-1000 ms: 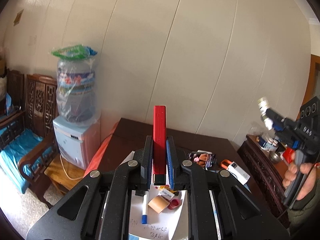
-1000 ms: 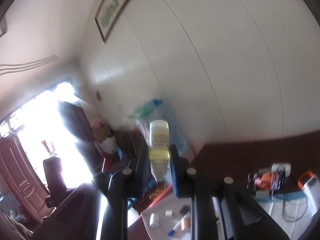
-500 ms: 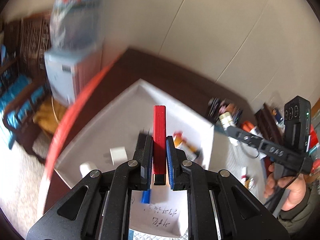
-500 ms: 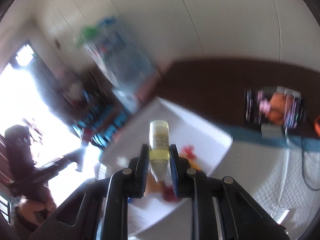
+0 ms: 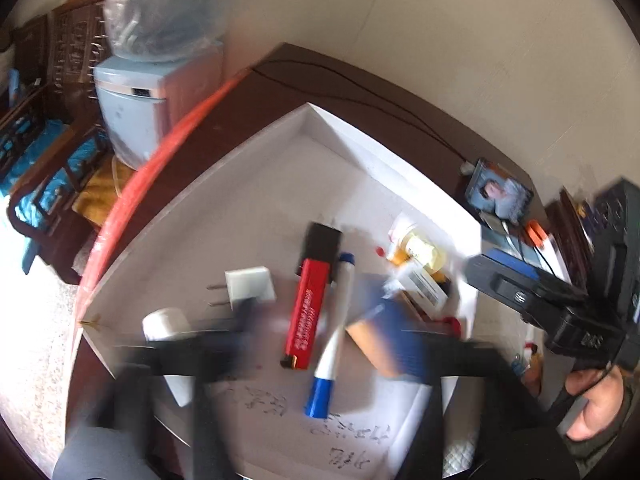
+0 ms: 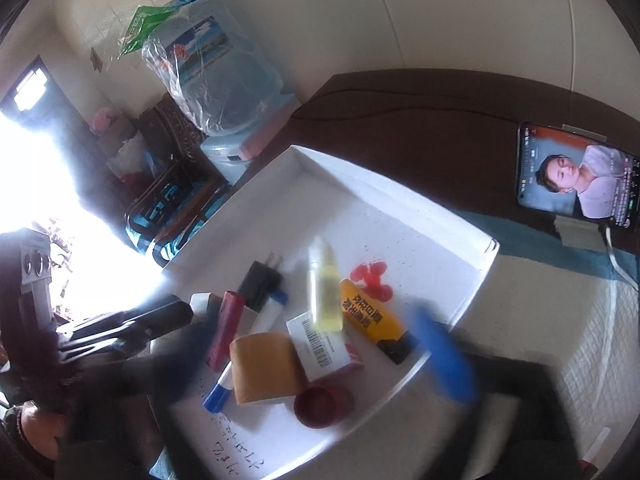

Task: Organize rigid objects
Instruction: 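Open both grippers to release the red stick and bottle into the tray, then move both open grippers back over the pad toward the remaining items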

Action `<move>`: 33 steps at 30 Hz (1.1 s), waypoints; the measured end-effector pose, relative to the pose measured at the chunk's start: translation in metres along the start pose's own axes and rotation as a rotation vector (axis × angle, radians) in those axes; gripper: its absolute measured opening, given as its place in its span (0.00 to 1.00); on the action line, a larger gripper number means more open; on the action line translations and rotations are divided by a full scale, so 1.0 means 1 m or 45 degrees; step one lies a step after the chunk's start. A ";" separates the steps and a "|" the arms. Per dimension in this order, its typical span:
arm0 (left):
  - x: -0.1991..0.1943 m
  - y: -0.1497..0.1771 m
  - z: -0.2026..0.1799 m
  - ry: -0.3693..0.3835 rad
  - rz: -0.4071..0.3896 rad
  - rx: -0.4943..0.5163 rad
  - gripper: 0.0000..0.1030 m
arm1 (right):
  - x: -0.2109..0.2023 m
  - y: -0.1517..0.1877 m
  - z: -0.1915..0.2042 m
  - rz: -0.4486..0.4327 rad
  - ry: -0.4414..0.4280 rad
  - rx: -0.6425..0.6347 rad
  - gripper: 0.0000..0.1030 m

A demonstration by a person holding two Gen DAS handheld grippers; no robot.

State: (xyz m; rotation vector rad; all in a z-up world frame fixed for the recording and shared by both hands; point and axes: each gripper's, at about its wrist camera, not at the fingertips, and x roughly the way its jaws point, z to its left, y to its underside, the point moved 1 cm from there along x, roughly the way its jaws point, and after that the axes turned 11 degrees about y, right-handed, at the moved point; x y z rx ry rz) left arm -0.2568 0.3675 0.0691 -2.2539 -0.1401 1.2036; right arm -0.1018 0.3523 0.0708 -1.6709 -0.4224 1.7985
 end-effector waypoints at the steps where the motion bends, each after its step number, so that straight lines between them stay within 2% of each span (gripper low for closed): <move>1: -0.004 0.000 0.001 -0.023 -0.037 0.002 1.00 | -0.002 0.000 0.000 -0.012 -0.002 0.005 1.00; 4: -0.013 -0.002 0.004 -0.074 -0.081 0.007 1.00 | -0.012 0.001 0.002 -0.060 0.010 0.004 1.00; 14: -0.053 -0.005 -0.017 -0.020 -0.178 0.057 1.00 | -0.062 0.010 0.023 -0.188 -0.022 -0.040 1.00; 19: -0.076 -0.002 -0.036 0.023 -0.230 0.117 1.00 | -0.101 0.018 0.004 -0.302 0.022 0.023 1.00; 23: -0.084 0.004 -0.056 0.070 -0.235 0.179 1.00 | -0.138 0.027 -0.029 -0.416 0.099 0.138 1.00; 30: -0.058 0.033 -0.113 0.193 -0.091 0.386 1.00 | -0.195 0.063 -0.107 -0.603 0.385 0.328 1.00; 33: -0.036 0.051 -0.139 0.242 0.007 0.486 1.00 | -0.205 0.085 -0.138 -0.599 0.460 0.445 1.00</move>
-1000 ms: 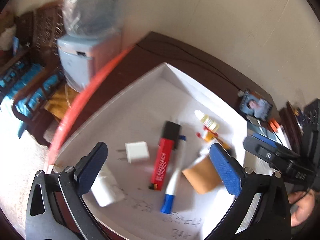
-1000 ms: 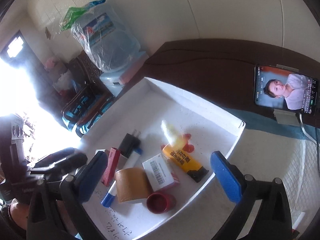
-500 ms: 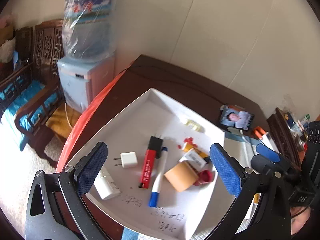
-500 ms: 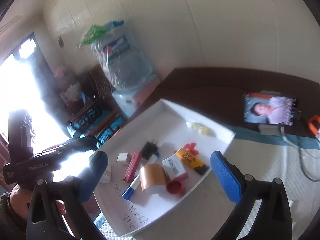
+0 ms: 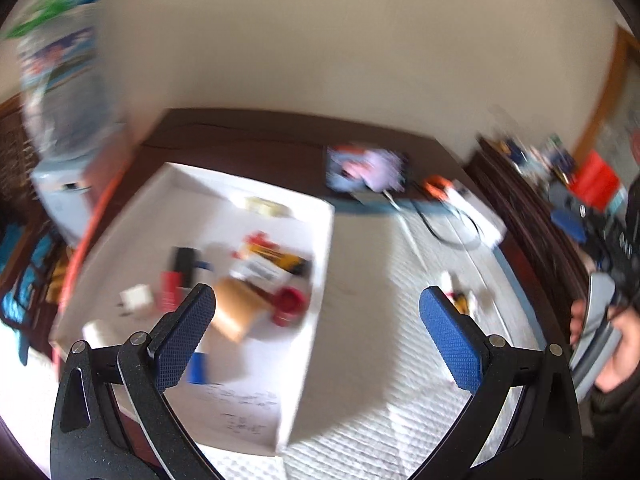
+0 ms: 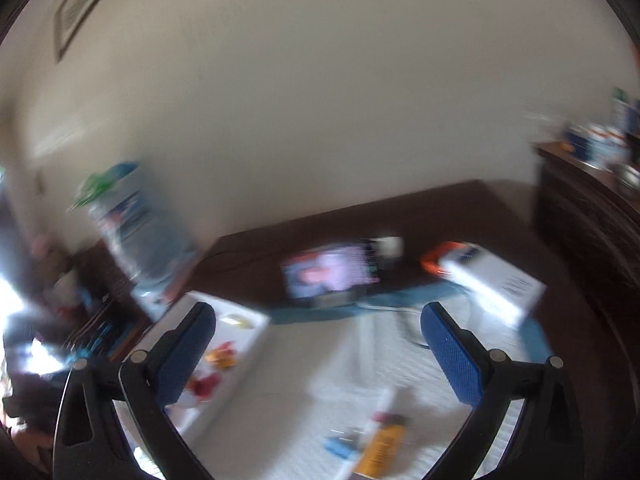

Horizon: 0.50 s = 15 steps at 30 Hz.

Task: Organize rigid objects
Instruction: 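Move both open grippers back over the pad toward the remaining items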

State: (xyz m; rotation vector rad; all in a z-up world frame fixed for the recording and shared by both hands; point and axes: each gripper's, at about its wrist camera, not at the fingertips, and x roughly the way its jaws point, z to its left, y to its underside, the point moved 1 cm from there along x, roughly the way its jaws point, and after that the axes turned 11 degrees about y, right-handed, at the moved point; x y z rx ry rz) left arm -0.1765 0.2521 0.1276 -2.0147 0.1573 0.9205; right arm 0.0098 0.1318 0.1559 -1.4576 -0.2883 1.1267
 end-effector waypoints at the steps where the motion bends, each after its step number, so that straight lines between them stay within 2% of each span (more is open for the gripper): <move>1: 0.010 0.003 -0.008 0.021 0.034 0.026 1.00 | 0.000 0.003 -0.009 0.018 0.020 0.021 1.00; 4: 0.042 0.012 -0.030 0.071 0.136 0.102 1.00 | -0.002 0.017 -0.036 0.087 0.082 0.065 1.00; 8: 0.087 0.024 -0.057 0.087 0.277 0.197 1.00 | -0.009 0.031 -0.063 0.146 0.136 0.084 1.00; 9: 0.099 0.027 -0.062 0.088 0.300 0.212 0.98 | -0.012 0.033 -0.071 0.151 0.148 0.091 1.00; 12: 0.129 0.036 -0.078 0.126 0.379 0.235 0.83 | -0.020 0.033 -0.092 0.145 0.190 0.114 1.00; 15: 0.153 0.040 -0.090 0.135 0.434 0.265 0.80 | -0.025 0.034 -0.111 0.145 0.222 0.149 1.00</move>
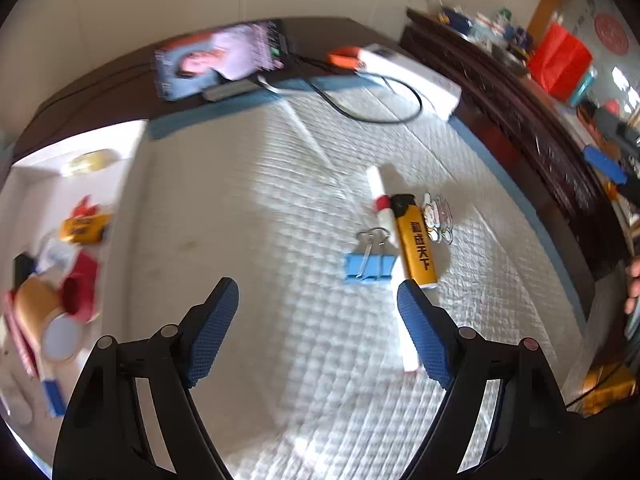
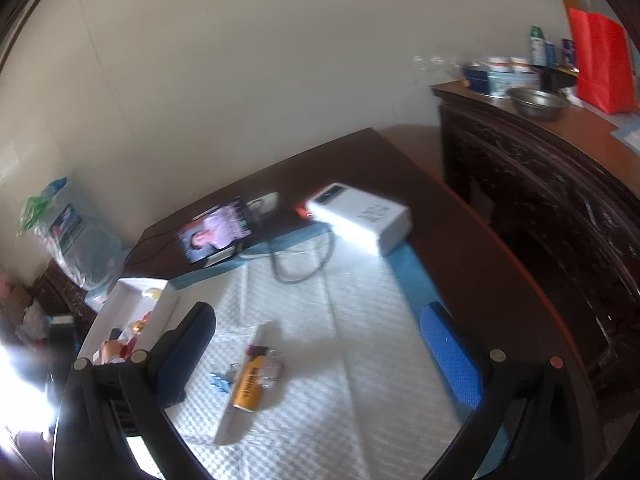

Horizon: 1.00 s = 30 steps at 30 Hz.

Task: Organize rigid objects
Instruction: 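Move both open grippers back over the pad toward the remaining items, then grasp the blue binder clip with the left gripper while the right grasps the clear keychain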

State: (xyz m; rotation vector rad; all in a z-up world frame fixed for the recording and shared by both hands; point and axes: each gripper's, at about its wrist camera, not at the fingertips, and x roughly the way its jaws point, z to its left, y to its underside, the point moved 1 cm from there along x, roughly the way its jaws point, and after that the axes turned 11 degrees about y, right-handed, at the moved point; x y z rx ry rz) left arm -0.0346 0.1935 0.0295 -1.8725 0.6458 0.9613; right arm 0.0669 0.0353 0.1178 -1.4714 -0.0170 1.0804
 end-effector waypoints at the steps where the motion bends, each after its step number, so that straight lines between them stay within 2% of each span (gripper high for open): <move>1: 0.006 -0.001 -0.003 -0.003 0.009 0.011 0.78 | 0.000 0.000 -0.004 0.004 0.006 0.011 1.00; 3: 0.017 -0.005 -0.006 -0.004 0.026 0.023 0.73 | 0.004 0.000 -0.013 0.023 0.013 0.036 1.00; 8: 0.037 -0.011 -0.005 -0.015 0.058 0.011 0.71 | 0.018 0.001 -0.021 0.079 0.016 0.070 1.00; 10: 0.040 -0.015 -0.002 -0.002 0.048 -0.019 0.65 | 0.023 0.002 -0.019 0.096 0.014 0.063 1.00; 15: 0.041 -0.018 -0.001 -0.089 0.042 0.054 0.45 | 0.033 0.004 -0.006 0.128 -0.014 0.009 1.00; 18: 0.039 -0.016 0.004 -0.081 0.042 0.049 0.43 | 0.047 0.008 0.010 0.198 -0.073 -0.072 1.00; 21: 0.038 -0.014 0.004 -0.080 0.038 0.051 0.42 | 0.066 0.022 0.034 0.312 -0.120 -0.247 1.00; 24: 0.037 -0.014 0.009 -0.096 0.022 0.037 0.30 | 0.081 0.041 0.057 0.377 -0.115 -0.397 0.99; 25: 0.035 -0.015 0.013 -0.066 0.012 0.008 0.30 | 0.084 0.045 0.061 0.393 -0.128 -0.411 0.96; 27: 0.032 -0.013 0.017 -0.053 0.001 -0.026 0.30 | 0.094 0.049 0.069 0.439 -0.155 -0.429 0.75; 28: 0.031 -0.012 0.018 -0.058 -0.003 -0.029 0.30 | 0.098 0.051 0.072 0.458 -0.156 -0.438 0.60; 30: 0.029 -0.010 0.020 -0.065 -0.010 -0.040 0.30 | 0.106 0.054 0.077 0.486 -0.177 -0.441 0.56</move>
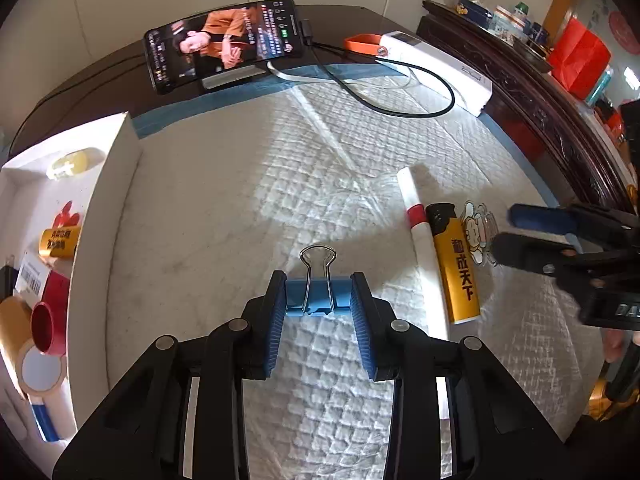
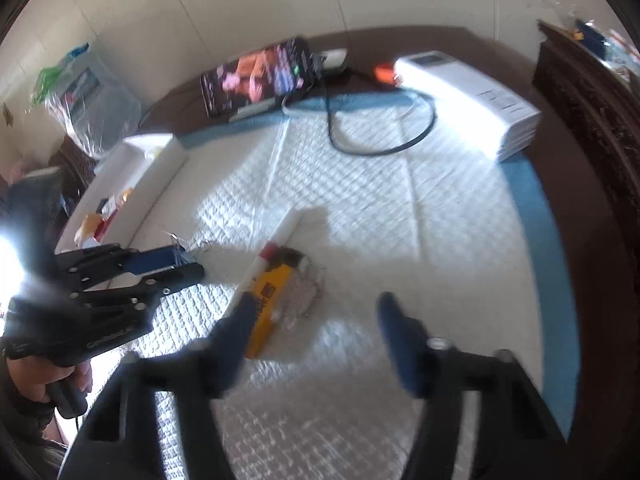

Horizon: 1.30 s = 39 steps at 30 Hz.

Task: Organize rigid objects
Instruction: 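Grasp the blue binder clip with the left gripper while the right grasps the clear keychain, then lift the binder clip and keychain high and carry them over the tray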

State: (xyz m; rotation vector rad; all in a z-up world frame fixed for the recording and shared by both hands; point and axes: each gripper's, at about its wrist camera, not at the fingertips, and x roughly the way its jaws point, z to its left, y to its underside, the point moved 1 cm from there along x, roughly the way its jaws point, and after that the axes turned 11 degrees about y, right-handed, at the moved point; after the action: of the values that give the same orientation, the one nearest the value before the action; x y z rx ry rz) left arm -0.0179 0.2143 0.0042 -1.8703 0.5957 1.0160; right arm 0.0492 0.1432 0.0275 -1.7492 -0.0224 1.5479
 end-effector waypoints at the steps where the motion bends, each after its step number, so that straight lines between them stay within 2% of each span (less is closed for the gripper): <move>1: -0.001 0.001 0.001 0.001 -0.004 -0.007 0.30 | 0.002 -0.001 0.001 0.006 -0.020 0.006 0.56; 3: -0.002 0.002 0.003 0.009 -0.013 -0.028 0.30 | 0.006 -0.003 0.004 0.011 -0.061 0.009 0.55; 5: -0.003 0.003 0.006 0.013 -0.018 -0.044 0.30 | 0.010 -0.004 0.009 0.025 -0.066 -0.011 0.41; 9: -0.007 0.004 0.009 0.018 -0.027 -0.069 0.30 | 0.014 -0.001 0.005 0.053 -0.101 0.004 0.25; 11: -0.011 0.005 0.010 0.026 -0.039 -0.082 0.30 | 0.010 0.000 0.001 0.038 -0.121 0.022 0.13; 14: -0.028 0.003 0.010 0.037 -0.086 -0.100 0.30 | -0.003 -0.002 -0.005 -0.009 -0.166 0.061 0.13; 19: -0.078 -0.003 0.012 0.047 -0.225 -0.128 0.30 | -0.054 -0.015 -0.018 -0.203 -0.229 0.130 0.12; 24: -0.160 -0.013 0.012 0.071 -0.445 -0.159 0.30 | -0.138 -0.038 -0.033 -0.484 -0.282 0.177 0.12; 29: -0.258 -0.024 0.013 0.036 -0.671 -0.126 0.30 | -0.211 -0.057 -0.053 -0.696 -0.343 0.216 0.12; 35: -0.383 -0.046 0.003 -0.098 -0.873 0.008 0.30 | -0.308 -0.095 -0.079 -0.945 -0.379 0.207 0.12; 39: -0.466 -0.066 -0.013 -0.266 -0.990 0.115 0.30 | -0.373 -0.127 -0.094 -1.091 -0.326 0.178 0.12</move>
State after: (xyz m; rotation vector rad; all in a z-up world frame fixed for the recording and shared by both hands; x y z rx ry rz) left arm -0.2194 0.2327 0.4294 -1.6618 -0.2117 0.6281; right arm 0.0922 -0.0018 0.4037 -1.1676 -0.6821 1.0716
